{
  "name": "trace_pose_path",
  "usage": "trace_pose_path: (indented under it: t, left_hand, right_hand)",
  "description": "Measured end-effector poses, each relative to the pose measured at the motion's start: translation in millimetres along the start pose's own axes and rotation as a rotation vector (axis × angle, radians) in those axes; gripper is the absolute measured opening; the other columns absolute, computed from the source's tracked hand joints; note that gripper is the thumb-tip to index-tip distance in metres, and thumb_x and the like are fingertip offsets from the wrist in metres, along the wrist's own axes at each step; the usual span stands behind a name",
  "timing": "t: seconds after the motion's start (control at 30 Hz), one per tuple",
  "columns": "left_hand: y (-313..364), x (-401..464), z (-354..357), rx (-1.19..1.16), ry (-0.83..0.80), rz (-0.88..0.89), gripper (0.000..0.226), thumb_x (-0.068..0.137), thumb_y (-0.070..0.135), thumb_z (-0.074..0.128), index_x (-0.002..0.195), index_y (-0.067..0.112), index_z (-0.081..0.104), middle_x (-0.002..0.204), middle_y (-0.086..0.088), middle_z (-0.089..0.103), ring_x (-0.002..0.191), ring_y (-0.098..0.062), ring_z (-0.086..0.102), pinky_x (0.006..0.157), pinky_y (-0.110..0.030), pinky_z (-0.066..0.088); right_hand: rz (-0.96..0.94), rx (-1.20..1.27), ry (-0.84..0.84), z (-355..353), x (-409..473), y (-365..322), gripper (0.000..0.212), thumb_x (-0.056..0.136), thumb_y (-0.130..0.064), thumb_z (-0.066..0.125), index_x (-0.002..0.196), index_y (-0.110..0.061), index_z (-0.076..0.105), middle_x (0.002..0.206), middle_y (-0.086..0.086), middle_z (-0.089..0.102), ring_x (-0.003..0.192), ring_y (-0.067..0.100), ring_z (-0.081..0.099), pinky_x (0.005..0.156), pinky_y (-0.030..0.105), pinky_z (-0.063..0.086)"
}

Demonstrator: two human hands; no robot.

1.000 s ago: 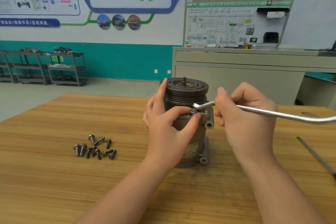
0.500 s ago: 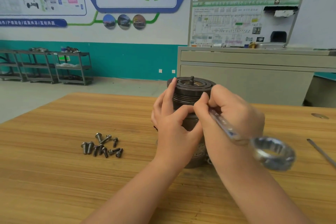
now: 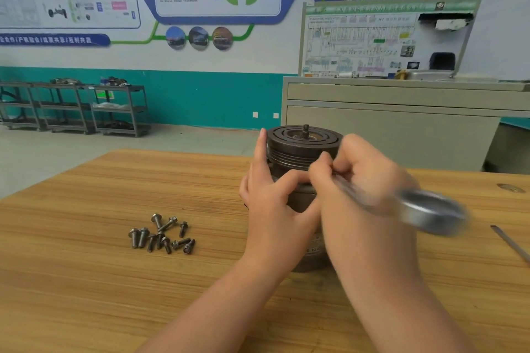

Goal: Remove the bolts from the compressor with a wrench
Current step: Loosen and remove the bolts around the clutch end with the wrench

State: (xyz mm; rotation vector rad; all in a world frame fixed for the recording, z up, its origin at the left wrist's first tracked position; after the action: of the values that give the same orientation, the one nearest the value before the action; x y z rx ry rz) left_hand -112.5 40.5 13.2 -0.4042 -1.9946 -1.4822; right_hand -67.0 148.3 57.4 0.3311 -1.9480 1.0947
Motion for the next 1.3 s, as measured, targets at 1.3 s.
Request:
trace_pose_path:
  t: [1.3]
  left_hand:
    - [7.1, -9.4, -2.6, 0.120, 0.131, 0.159, 0.013, 0.077, 0.048, 0.065, 0.075, 0.035, 0.066, 0.158, 0.009, 0.015, 0.144, -0.011, 0.014, 0.113, -0.053, 0.021]
  right_hand:
    - [-0.415, -0.019, 0.137, -8.2, -5.0, -12.6, 0.043, 0.085, -0.006, 0.064, 0.061, -0.023, 0.033, 0.052, -0.012, 0.026, 0.051, 0.013, 0.030, 0.045, 0.015, 0.024]
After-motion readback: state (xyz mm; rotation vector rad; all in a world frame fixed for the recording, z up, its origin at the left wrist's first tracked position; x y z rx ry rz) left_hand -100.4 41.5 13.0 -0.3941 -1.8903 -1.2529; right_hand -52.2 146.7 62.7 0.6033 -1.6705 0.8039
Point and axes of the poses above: each hand's wrist, its own x-axis towards the middle knuckle, its own z-axis out of the palm, y = z × x, the point moved 5 cm from there along x, towards the middle knuckle
